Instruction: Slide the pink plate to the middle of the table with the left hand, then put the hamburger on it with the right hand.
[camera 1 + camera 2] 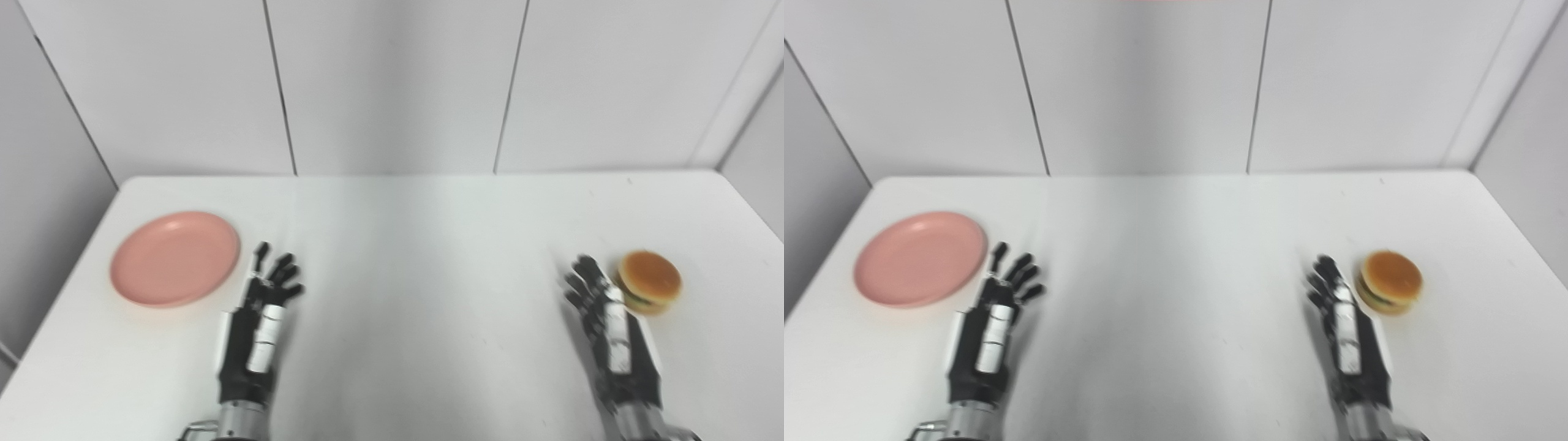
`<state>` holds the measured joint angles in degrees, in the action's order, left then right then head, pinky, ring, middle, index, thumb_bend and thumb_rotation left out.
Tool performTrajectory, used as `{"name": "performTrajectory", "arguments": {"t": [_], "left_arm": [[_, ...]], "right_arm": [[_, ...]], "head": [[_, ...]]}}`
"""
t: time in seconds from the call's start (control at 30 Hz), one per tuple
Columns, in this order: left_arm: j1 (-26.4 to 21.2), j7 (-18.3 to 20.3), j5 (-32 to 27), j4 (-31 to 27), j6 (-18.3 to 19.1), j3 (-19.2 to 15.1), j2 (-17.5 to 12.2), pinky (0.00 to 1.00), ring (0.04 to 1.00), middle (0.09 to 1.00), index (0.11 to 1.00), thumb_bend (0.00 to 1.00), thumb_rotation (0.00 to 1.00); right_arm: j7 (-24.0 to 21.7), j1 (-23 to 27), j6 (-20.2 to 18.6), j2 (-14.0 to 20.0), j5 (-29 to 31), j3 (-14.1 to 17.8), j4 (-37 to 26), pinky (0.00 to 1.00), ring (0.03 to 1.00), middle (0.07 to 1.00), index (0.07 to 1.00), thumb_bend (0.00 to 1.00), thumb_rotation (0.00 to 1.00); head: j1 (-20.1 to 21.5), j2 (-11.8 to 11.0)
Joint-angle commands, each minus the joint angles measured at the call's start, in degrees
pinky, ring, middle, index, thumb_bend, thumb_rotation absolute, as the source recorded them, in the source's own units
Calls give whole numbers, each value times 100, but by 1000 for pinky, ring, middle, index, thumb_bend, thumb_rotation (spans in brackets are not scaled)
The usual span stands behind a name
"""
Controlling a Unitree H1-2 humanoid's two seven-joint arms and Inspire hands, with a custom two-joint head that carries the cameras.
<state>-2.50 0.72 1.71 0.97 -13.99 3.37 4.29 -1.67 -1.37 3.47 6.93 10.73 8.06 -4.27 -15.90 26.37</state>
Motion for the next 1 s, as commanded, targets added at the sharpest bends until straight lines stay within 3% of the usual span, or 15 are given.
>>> {"name": "performTrajectory", "arguments": {"t": [0.0,0.17,0.37,0.6,0.67,0.83,0.97], "left_arm": [[137,-88,94,351,-280,60,76,767,854,883,955,699,802],[88,-98,92,514,-379,72,139,773,850,878,952,682,781],[79,-71,47,505,-368,74,137,790,854,874,955,665,772],[100,-67,-10,429,-335,9,82,778,854,876,949,705,792],[125,-46,-136,287,-307,-25,89,771,857,879,944,723,796],[117,-29,-519,-834,338,-144,56,815,887,900,952,786,815],[-152,-161,-704,-1395,665,-430,-22,766,850,876,931,834,808]], "right_arm": [[-152,-137,279,63,69,51,314,893,909,926,899,774,1000],[-248,-99,273,86,275,119,413,901,912,929,896,808,1000],[-286,-104,204,65,377,134,380,881,898,922,883,860,1000],[-211,-101,173,-19,292,94,356,859,879,911,869,869,1000],[-198,-96,159,-45,292,94,357,857,876,910,869,865,1000],[-183,-120,32,-114,395,115,247,877,883,913,874,874,1000],[-169,-151,-24,-141,391,89,153,863,877,909,871,852,1000]], "head": [[-37,-20],[-123,-82],[-79,-4],[-52,39],[-60,37],[24,104],[61,98]]}}
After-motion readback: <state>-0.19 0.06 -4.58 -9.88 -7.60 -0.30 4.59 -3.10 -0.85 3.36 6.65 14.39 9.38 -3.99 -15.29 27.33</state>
